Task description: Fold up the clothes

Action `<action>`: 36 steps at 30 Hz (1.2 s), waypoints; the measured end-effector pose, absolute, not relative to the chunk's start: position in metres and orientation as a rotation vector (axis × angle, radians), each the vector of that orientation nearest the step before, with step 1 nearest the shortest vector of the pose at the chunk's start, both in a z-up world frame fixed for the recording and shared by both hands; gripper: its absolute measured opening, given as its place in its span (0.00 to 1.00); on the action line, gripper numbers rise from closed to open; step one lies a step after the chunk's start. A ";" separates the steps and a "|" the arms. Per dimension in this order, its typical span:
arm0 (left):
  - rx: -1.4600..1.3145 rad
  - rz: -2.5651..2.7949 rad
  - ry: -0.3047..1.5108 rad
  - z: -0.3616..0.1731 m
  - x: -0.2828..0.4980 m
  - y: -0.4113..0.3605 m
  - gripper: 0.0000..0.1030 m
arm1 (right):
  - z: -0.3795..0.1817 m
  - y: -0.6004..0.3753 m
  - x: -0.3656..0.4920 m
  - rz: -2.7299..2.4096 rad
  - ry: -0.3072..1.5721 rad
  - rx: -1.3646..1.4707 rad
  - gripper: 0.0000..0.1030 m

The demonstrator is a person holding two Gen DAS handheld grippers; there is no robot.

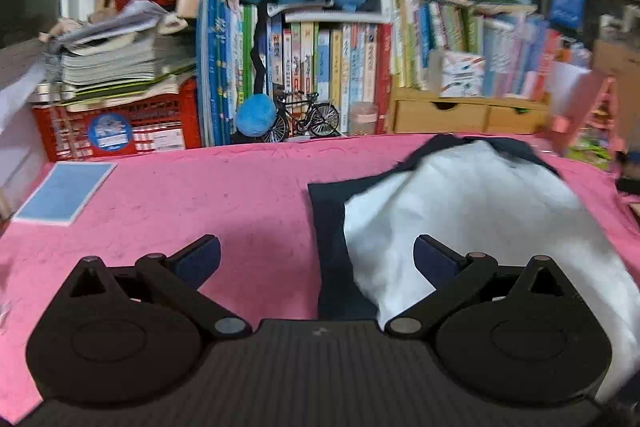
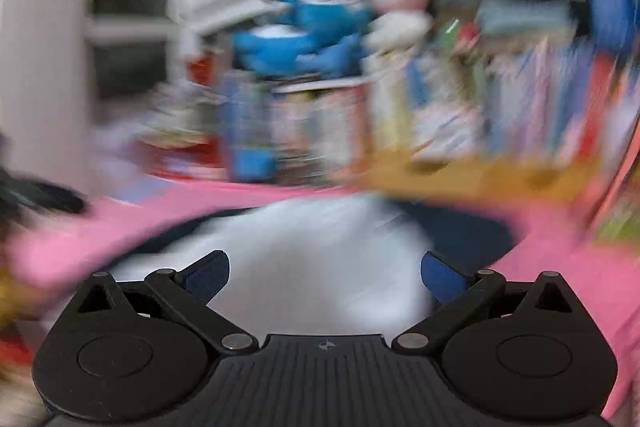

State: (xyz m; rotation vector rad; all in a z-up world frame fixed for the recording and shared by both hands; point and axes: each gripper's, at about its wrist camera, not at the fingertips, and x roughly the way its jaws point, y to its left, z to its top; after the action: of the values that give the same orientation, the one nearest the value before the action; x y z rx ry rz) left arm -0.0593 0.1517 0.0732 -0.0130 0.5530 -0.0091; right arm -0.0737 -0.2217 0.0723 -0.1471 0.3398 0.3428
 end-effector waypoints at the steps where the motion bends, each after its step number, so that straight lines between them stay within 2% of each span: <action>1: -0.020 -0.003 0.577 0.065 -0.042 0.148 1.00 | 0.070 -0.210 -0.054 0.283 0.322 -0.205 1.00; 6: -0.023 -0.019 0.637 0.016 -0.023 0.123 1.00 | 0.043 -0.164 0.062 0.186 0.426 -0.336 0.97; 8: 0.004 0.022 0.648 -0.002 -0.023 0.115 1.00 | 0.024 -0.151 0.101 0.148 0.499 -0.434 0.70; 9: 0.018 0.043 0.663 -0.010 -0.021 0.114 1.00 | 0.015 -0.149 0.115 0.115 0.549 -0.472 0.24; 10: -0.003 0.036 0.673 -0.012 -0.021 0.117 1.00 | 0.006 -0.148 0.127 0.080 0.598 -0.505 0.09; 12: -0.022 0.028 0.685 -0.014 -0.022 0.121 1.00 | 0.012 -0.166 0.132 0.050 0.606 -0.465 0.10; 15: -0.023 0.025 0.689 -0.013 -0.024 0.122 1.00 | 0.038 -0.211 0.114 -0.073 0.523 -0.505 0.10; 18: -0.029 0.016 0.689 -0.014 -0.026 0.123 1.00 | 0.053 -0.270 0.087 -0.178 0.543 -0.416 0.10; 20: -0.031 0.007 0.690 -0.015 -0.022 0.122 1.00 | 0.055 -0.310 0.066 -0.250 0.599 -0.327 0.16; 23: -0.025 0.001 0.692 -0.015 -0.017 0.120 1.00 | 0.042 -0.351 0.038 -0.300 0.722 -0.256 0.35; 25: -0.026 0.001 0.692 -0.014 -0.017 0.121 1.00 | 0.028 -0.358 0.021 -0.308 0.793 -0.276 0.53; 27: -0.024 0.002 0.693 -0.014 -0.016 0.120 1.00 | 0.027 -0.352 0.004 -0.287 0.820 -0.305 0.60; 29: -0.022 0.002 0.694 -0.014 -0.014 0.119 1.00 | 0.037 -0.335 -0.010 -0.247 0.789 -0.328 0.73; 31: -0.021 0.002 0.694 -0.013 -0.014 0.119 1.00 | 0.054 -0.308 -0.018 -0.179 0.701 -0.357 1.00; 34: -0.022 0.001 0.694 -0.013 -0.013 0.119 1.00 | 0.069 -0.257 -0.003 -0.053 0.558 -0.471 1.00; 36: -0.022 -0.001 0.694 -0.013 -0.013 0.120 1.00 | 0.057 -0.223 0.029 -0.047 0.504 -0.584 1.00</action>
State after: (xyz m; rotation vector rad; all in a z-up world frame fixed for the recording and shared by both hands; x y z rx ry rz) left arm -0.0132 0.1202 -0.0131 -0.0218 0.6941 -0.0010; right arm 0.0291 -0.2226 0.0575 -0.5835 0.5038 -0.0471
